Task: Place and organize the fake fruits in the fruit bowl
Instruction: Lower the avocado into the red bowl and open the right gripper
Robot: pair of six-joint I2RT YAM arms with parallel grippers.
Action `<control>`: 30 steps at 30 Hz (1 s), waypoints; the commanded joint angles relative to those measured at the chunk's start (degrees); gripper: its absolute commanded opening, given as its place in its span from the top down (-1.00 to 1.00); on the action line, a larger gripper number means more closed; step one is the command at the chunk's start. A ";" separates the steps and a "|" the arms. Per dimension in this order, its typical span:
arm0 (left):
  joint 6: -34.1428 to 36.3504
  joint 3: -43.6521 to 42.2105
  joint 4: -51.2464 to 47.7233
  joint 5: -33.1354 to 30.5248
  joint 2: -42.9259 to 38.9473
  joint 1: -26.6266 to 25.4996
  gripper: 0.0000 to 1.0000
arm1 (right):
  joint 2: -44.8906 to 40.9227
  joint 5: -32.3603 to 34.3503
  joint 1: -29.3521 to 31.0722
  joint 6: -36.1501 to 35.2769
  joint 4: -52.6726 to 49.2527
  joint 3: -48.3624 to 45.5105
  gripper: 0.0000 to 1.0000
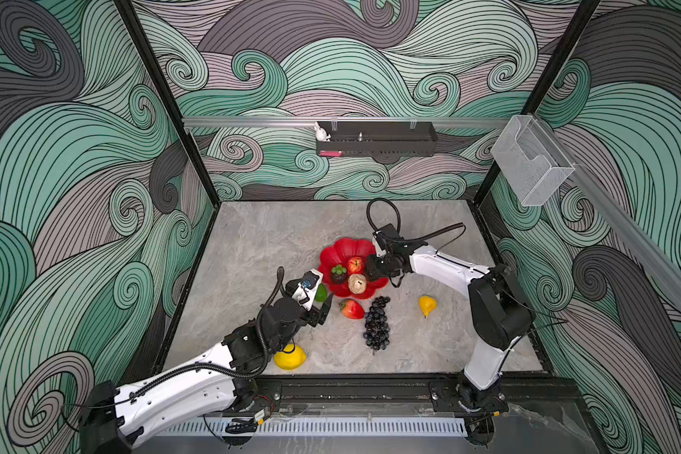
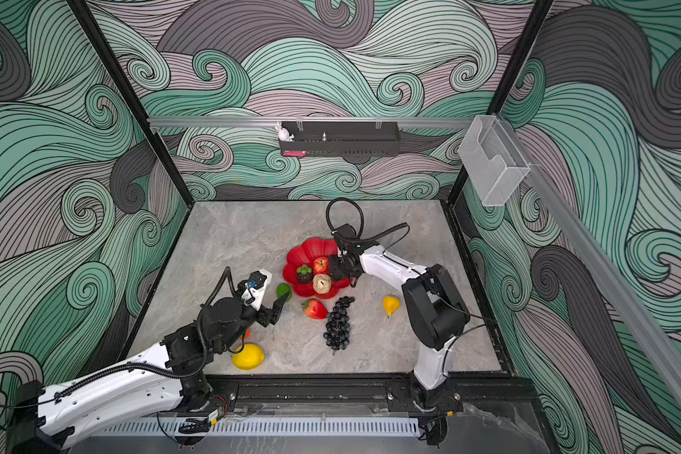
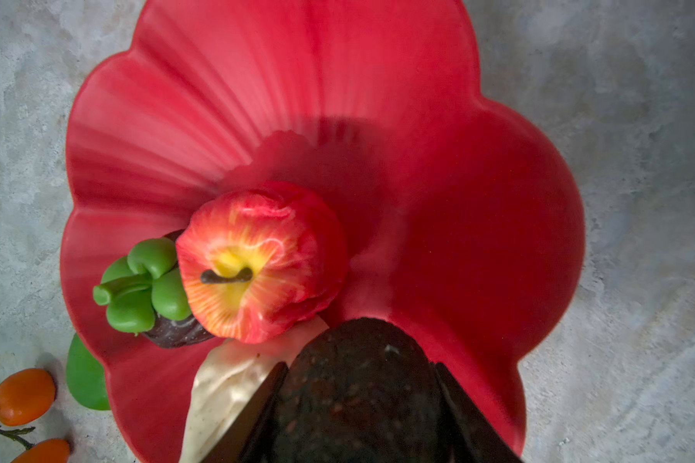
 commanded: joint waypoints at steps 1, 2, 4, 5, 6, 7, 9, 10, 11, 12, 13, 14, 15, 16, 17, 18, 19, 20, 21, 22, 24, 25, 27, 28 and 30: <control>-0.48 -0.35 -0.16 -1.31 -1.19 0.42 -0.66 | 1.28 -0.14 -0.29 0.61 0.72 1.30 -0.07; -0.49 -0.29 -0.12 -1.32 -1.28 0.42 -0.66 | 1.55 -0.06 -0.30 0.40 0.77 1.55 -0.08; -0.49 -0.37 -0.07 -1.27 -1.28 0.42 -0.66 | 2.00 0.23 -0.35 0.06 0.84 1.92 -0.08; -0.49 -0.46 0.06 -1.28 -1.28 0.42 -0.66 | 2.17 0.47 -0.41 0.02 1.03 1.93 -0.09; -0.49 -0.46 0.11 -1.41 -1.23 0.42 -0.66 | 2.35 0.69 -0.41 -0.07 1.12 2.01 -0.10; -0.49 -0.54 0.12 -1.36 -1.18 0.43 -0.66 | 2.66 0.73 -0.42 -0.09 1.21 2.18 -0.10; -0.40 -0.54 0.09 -1.56 -1.15 0.42 -0.66 | 3.06 0.69 -0.55 -0.18 1.26 2.46 -0.11; -0.40 -0.55 0.10 -1.83 -1.19 0.42 -0.66 | 3.20 0.67 -0.44 -0.23 1.19 2.54 -0.12; -0.40 -0.55 0.10 -1.89 -1.21 0.49 -0.66 | 3.32 0.77 -0.54 -0.17 1.22 2.63 -0.13; -0.40 -0.63 0.10 -2.03 -1.36 0.42 -0.66 | 3.41 0.90 -0.54 -0.17 1.28 2.63 -0.14; -0.40 -0.64 0.11 -2.06 -1.45 0.43 -0.66 | 3.46 0.91 -0.56 -0.18 1.27 2.72 -0.15; -0.40 -0.72 0.08 -2.06 -1.48 0.45 -0.66 | 3.51 0.91 -0.55 -0.20 1.26 2.72 -0.17; -0.40 -0.73 0.19 -2.06 -1.54 0.43 -0.66 | 3.59 0.97 -0.55 -0.24 1.20 2.79 -0.19; -0.40 -0.77 0.23 -2.07 -1.67 0.46 -0.66 | 3.60 1.11 -0.54 -0.18 1.43 2.81 -0.21; -0.38 -0.81 0.20 -2.19 -1.79 0.45 -0.66 | 3.59 1.12 -0.54 -0.18 1.28 2.80 -0.21; -0.35 -0.81 0.17 -2.27 -1.84 0.48 -0.66 | 3.60 1.32 -0.60 -0.18 1.28 2.81 -0.22; -0.31 -0.89 0.19 -2.26 -1.93 0.51 -0.66 | 3.66 1.37 -0.53 -0.20 1.32 2.80 -0.22; -0.31 -0.90 0.19 -2.34 -2.01 0.43 -0.66 | 3.60 1.34 -0.56 -0.25 1.31 2.74 -0.23; -0.31 -0.90 0.17 -2.33 -2.14 0.48 -0.67 | 3.52 1.29 -0.52 -0.33 1.30 2.68 -0.23; -0.31 -0.99 0.20 -2.50 -2.31 0.51 -0.66 | 3.51 1.34 -0.57 -0.40 1.39 2.55 -0.24; -0.31 -1.07 0.24 -2.63 -2.51 0.50 -0.66 | 3.51 1.52 -0.51 -0.46 1.40 2.46 -0.24; -0.31 -1.10 0.24 -2.68 -2.62 0.44 -0.66 | 3.43 1.58 -0.58 -0.43 1.42 2.37 -0.24; -0.31 -1.17 0.26 -2.88 -2.76 0.46 -0.66 | 3.29 1.52 -0.56 -0.40 1.56 2.06 -0.25; -0.31 -1.22 0.25 -2.93 -2.73 0.51 -0.66 | 3.24 1.58 -0.48 -0.36 1.61 2.02 -0.25; -0.31 -1.25 0.38 -3.01 -2.66 0.49 -0.66 | 3.07 1.72 -0.49 -0.39 1.59 1.93 -0.25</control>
